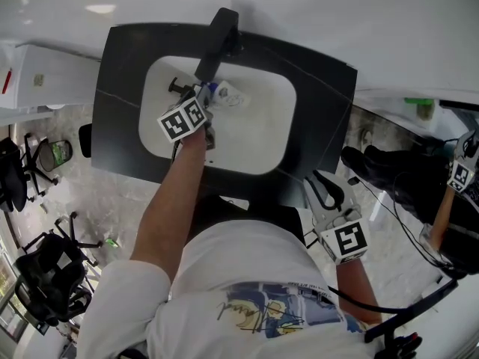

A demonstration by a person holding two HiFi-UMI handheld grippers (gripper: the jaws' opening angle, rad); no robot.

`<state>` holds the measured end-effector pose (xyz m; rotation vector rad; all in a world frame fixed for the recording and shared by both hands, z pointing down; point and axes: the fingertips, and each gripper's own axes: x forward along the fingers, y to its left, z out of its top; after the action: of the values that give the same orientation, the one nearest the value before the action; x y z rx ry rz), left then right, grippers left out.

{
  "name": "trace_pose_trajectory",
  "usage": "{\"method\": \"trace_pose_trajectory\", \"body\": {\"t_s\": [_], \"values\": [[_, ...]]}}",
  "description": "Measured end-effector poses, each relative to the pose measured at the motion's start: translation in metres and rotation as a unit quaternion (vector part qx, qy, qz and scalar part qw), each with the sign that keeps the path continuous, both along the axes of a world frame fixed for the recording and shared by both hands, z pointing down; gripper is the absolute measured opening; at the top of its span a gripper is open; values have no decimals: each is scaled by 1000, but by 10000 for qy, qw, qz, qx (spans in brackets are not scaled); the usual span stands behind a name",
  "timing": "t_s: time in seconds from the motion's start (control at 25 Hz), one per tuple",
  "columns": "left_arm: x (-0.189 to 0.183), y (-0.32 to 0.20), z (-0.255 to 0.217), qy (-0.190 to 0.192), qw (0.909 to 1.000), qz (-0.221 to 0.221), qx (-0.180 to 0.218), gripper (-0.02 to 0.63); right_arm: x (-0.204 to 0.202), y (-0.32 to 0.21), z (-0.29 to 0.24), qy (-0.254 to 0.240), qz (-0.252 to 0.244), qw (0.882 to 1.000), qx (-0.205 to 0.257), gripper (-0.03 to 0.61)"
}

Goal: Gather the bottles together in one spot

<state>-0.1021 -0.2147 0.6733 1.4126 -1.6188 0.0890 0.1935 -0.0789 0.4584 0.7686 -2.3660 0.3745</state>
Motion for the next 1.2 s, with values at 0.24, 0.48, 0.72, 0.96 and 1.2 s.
{"method": "trace_pose_trajectory", "body": {"t_s": [0.24, 0.48, 0.72, 0.96, 1.2], "values": [[-47, 7, -5, -108, 9983, -562, -51, 192, -19, 3, -5, 6, -32, 10000, 34, 81], [-79, 13, 19, -16, 9939, -976, -510, 215, -30, 3, -8, -7, 71, 10000, 13, 81], [-95, 8, 46, 476, 9850, -1475, -761, 212, -35, 12, -4, 31, 255, 9996, -118, 81], [-95, 5, 60, 548, 9822, -1554, -907, 180, -33, 16, -5, 151, 436, 9988, -149, 81], [-93, -2, 63, 282, 9810, -1574, -1100, 160, -33, 20, -6, 212, 502, 9984, -142, 80]]}}
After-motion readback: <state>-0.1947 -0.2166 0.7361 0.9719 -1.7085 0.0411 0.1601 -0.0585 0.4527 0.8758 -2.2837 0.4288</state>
